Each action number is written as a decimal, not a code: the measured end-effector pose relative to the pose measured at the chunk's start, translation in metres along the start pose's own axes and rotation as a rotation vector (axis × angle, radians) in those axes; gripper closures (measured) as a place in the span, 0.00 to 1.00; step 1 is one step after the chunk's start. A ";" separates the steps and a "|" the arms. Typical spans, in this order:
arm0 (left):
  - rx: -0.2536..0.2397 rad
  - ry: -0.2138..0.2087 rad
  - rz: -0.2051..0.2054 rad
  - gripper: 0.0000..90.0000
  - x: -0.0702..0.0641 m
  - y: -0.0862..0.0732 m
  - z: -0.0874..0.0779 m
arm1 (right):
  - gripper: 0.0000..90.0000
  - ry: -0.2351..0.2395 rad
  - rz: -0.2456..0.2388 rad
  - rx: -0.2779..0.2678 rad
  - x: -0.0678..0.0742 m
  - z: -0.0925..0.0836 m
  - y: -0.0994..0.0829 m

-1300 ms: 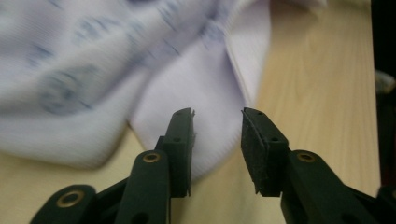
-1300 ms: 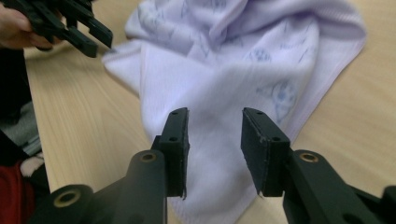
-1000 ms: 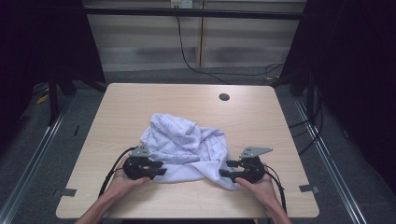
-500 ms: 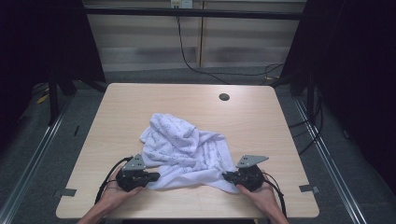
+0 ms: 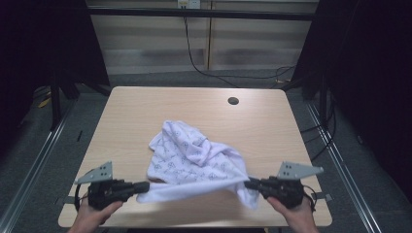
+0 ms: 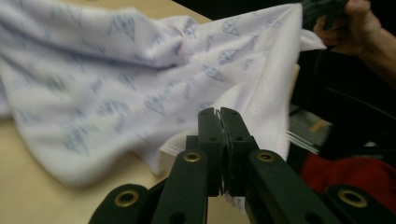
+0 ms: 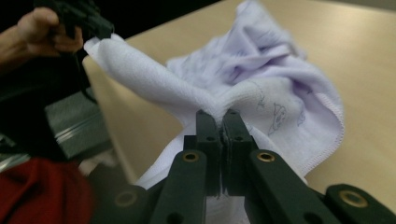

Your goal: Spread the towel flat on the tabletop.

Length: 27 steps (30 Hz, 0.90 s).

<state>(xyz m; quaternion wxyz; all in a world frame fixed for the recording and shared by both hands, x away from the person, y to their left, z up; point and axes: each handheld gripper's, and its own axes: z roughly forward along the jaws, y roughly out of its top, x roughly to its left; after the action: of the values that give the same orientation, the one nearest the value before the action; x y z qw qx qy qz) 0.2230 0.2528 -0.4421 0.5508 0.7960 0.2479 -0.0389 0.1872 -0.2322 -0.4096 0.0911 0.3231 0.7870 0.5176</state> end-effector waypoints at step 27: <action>0.249 0.155 -0.002 0.77 0.066 -0.007 0.088 | 0.60 0.004 0.100 0.174 -0.052 0.147 0.007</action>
<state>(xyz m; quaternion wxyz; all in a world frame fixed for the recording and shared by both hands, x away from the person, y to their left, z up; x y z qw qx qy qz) 0.2964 0.1994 -0.5048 0.4271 0.8585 0.2837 -0.0081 0.3008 -0.1504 -0.4796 0.0352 0.3674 0.8120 0.4521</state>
